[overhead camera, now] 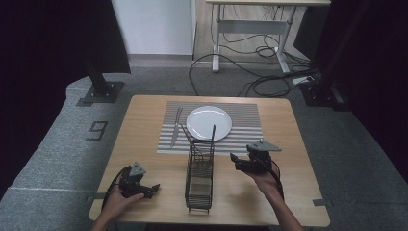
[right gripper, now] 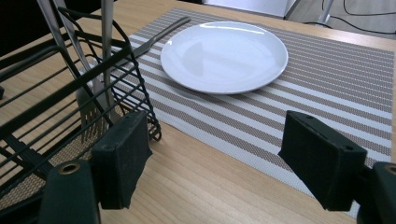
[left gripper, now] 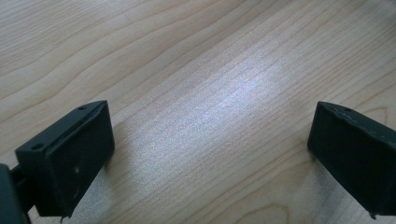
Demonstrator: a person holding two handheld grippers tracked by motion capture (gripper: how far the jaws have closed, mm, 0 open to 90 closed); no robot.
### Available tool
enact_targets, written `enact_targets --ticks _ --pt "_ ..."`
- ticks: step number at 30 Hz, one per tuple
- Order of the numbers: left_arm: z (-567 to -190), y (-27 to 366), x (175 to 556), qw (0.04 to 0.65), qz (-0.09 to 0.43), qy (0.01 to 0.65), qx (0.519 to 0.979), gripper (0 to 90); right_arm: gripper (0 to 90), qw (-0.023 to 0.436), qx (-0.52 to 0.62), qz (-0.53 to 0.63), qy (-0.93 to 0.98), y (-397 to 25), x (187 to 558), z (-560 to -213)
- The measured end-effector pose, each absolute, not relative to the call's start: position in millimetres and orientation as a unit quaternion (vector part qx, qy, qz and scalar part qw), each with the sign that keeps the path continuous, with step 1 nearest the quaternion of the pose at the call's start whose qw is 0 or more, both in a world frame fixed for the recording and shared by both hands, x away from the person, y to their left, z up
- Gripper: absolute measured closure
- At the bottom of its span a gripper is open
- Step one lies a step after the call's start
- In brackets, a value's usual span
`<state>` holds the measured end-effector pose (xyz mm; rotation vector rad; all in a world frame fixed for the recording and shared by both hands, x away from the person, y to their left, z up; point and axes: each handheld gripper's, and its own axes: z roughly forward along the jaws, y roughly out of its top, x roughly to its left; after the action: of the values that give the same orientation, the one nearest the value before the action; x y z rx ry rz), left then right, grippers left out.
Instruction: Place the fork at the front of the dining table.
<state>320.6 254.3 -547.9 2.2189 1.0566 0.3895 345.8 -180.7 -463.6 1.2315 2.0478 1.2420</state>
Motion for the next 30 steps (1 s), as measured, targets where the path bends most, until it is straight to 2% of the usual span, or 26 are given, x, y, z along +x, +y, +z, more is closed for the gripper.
enact_targets --ticks 30 --pt "-548.0 254.2 320.3 0.322 0.148 0.403 0.844 0.4 34.9 0.222 0.415 0.468 0.748 -144.3 357.4 -446.1"
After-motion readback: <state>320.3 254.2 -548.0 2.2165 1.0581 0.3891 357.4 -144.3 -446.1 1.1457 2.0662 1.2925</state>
